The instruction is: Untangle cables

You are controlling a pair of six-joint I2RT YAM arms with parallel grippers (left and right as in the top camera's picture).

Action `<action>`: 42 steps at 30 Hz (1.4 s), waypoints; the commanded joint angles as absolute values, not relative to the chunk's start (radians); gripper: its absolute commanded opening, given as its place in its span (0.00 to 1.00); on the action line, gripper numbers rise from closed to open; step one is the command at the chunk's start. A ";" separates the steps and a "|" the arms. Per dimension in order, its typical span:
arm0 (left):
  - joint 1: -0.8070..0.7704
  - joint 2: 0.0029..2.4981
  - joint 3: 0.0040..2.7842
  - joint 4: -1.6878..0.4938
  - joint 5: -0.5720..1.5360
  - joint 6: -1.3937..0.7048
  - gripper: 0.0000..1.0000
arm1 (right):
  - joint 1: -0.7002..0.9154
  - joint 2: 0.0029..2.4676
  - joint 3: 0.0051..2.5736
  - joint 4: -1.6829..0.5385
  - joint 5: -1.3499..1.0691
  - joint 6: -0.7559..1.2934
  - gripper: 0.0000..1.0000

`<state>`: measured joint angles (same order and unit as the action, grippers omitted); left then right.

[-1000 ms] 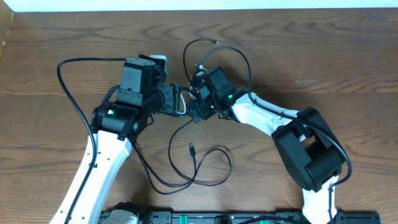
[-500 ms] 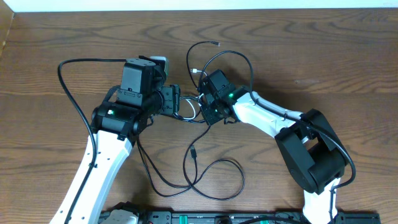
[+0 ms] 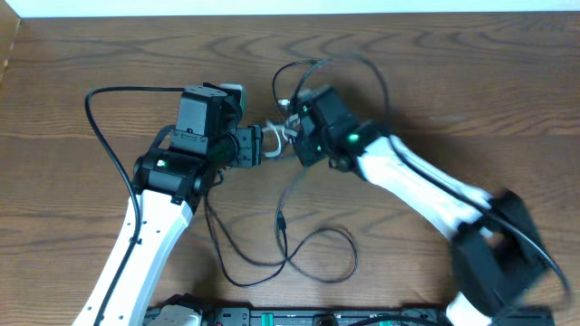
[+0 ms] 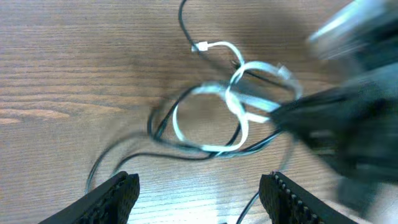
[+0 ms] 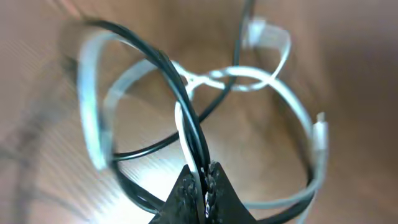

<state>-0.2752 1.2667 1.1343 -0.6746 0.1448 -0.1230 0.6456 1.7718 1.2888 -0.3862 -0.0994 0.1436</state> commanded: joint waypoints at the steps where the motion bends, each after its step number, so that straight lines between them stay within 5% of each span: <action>1: -0.272 1.253 1.145 -0.681 0.150 -0.106 0.68 | 0.646 1.613 1.309 -0.376 0.020 0.115 0.01; 20: -0.272 1.253 1.145 -0.689 0.150 -0.106 0.68 | 0.638 1.476 1.309 -0.419 0.009 0.119 0.06; 24: -0.272 1.253 1.145 -0.688 0.150 -0.106 0.68 | 0.640 1.476 1.309 -0.416 -0.177 0.118 0.13; 29: -0.272 1.253 1.145 -0.688 0.150 -0.106 0.68 | 0.665 1.476 1.309 -0.380 -0.455 0.088 0.07; 34: -0.272 1.253 1.145 -0.697 0.150 -0.106 0.68 | 0.675 1.476 1.309 -0.402 -0.162 0.073 0.01; 39: -0.272 1.253 1.145 -0.699 0.149 -0.105 0.68 | 0.673 1.493 1.308 -0.500 0.260 0.107 0.39; 42: -0.272 1.253 1.145 -0.698 0.144 -0.076 0.68 | 0.669 1.537 1.306 -0.562 0.343 0.187 0.52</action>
<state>-0.2752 1.2667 1.1343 -0.6987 0.1486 -0.1123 0.6727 1.4918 1.2968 -0.5358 0.1284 0.1207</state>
